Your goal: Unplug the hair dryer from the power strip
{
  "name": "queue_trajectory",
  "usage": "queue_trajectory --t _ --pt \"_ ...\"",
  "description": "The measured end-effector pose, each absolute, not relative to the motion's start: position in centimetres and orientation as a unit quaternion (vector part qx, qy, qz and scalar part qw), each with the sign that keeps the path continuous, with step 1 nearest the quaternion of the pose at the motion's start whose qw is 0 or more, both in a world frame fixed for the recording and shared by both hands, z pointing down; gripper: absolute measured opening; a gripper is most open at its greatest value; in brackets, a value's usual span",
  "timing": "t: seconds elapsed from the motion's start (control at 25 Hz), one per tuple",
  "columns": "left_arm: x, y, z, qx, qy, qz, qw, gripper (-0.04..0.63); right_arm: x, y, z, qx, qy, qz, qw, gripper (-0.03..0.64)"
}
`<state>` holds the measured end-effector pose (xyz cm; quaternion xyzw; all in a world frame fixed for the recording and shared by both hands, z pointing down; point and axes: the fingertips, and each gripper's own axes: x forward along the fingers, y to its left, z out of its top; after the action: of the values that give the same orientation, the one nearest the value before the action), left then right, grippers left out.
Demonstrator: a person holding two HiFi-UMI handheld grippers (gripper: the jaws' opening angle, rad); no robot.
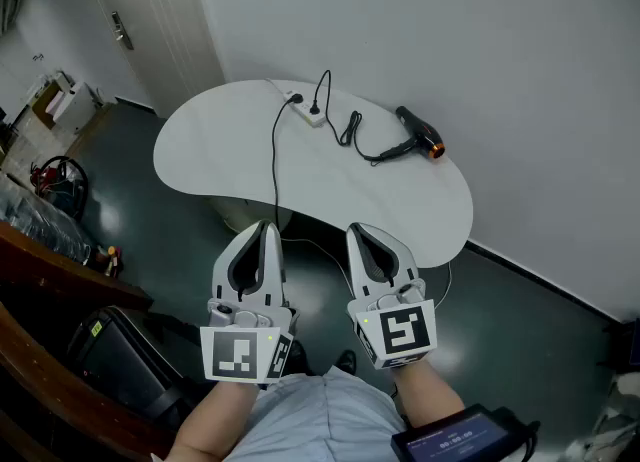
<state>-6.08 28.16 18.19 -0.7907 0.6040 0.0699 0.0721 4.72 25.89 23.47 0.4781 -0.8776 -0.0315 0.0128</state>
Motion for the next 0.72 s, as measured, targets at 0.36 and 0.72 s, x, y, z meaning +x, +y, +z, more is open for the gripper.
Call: queue_trajectory --t 0.36,0.72 --pt "-9.2 27.1 18.3 -0.784 0.611 0.081 0.071 -0.002 2.2 24.3 24.2 0.470 -0.883 0.002 -0.004 0.000" --pt "-15.3 25.7 18.4 -0.782 0.612 0.093 0.067 -0.002 -3.4 21.5 24.1 0.477 -0.879 -0.001 0.011 0.001"
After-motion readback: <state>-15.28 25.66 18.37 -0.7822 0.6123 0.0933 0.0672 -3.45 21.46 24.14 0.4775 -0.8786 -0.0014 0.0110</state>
